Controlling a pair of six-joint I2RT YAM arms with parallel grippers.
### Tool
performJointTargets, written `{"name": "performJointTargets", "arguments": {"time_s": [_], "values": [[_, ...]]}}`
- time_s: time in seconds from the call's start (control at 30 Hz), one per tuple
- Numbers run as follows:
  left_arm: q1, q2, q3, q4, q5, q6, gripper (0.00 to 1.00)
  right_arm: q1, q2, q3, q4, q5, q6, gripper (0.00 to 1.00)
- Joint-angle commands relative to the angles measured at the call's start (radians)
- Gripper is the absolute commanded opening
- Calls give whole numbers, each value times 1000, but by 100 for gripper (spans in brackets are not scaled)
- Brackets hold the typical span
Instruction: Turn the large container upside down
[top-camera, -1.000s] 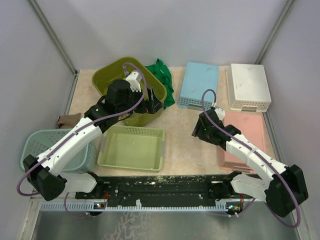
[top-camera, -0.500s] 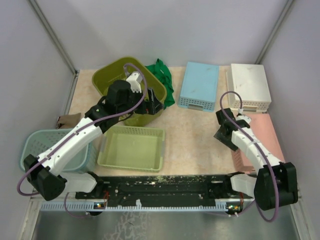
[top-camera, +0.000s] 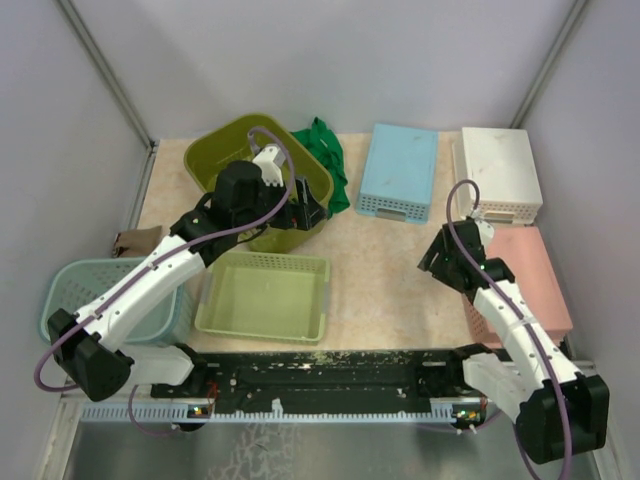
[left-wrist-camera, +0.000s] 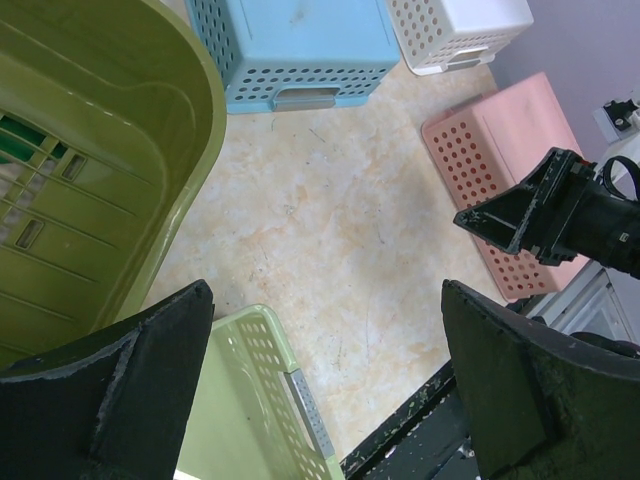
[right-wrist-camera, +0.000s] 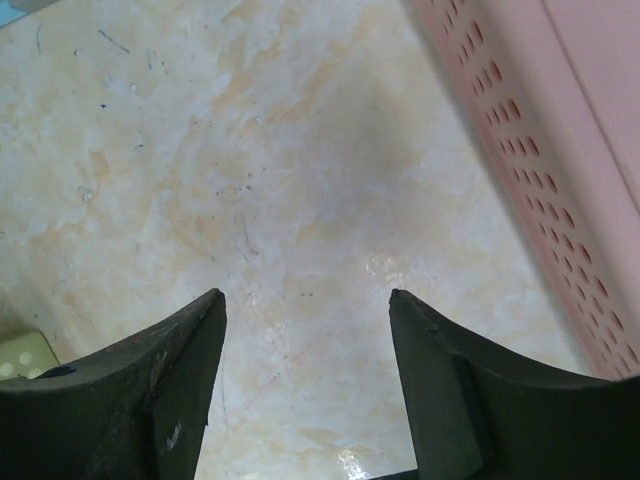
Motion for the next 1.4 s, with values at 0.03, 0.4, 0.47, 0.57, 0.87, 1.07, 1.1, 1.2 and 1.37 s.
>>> {"name": "performJointTargets", "arguments": {"time_s": [0.03, 0.4, 0.47, 0.57, 0.87, 1.07, 1.1, 1.2, 1.37], "values": [[1, -1, -9, 32, 19, 5, 99, -1, 21, 7, 24, 83, -44, 68], [0, -12, -14, 5, -16, 11, 99, -82, 152, 69, -25, 219, 23, 72], [0, -6, -13, 0, -29, 15, 99, -82, 134, 71, 36, 86, -35, 70], [5, 11, 5, -24, -55, 12, 99, -79, 79, 44, 154, -157, -109, 67], [98, 50, 77, -160, -191, -18, 99, 12, -23, -2, 278, -253, -118, 70], [264, 45, 137, -301, -303, -44, 99, 15, 5, -3, 263, -258, -126, 70], [293, 43, 137, -312, -303, -39, 99, 15, 6, -4, 267, -260, -125, 70], [375, 54, 135, -346, -334, -24, 99, 14, 12, -3, 278, -266, -127, 70], [485, 110, 99, -335, -359, -54, 99, 13, 38, 7, 291, -279, -133, 70]]}}
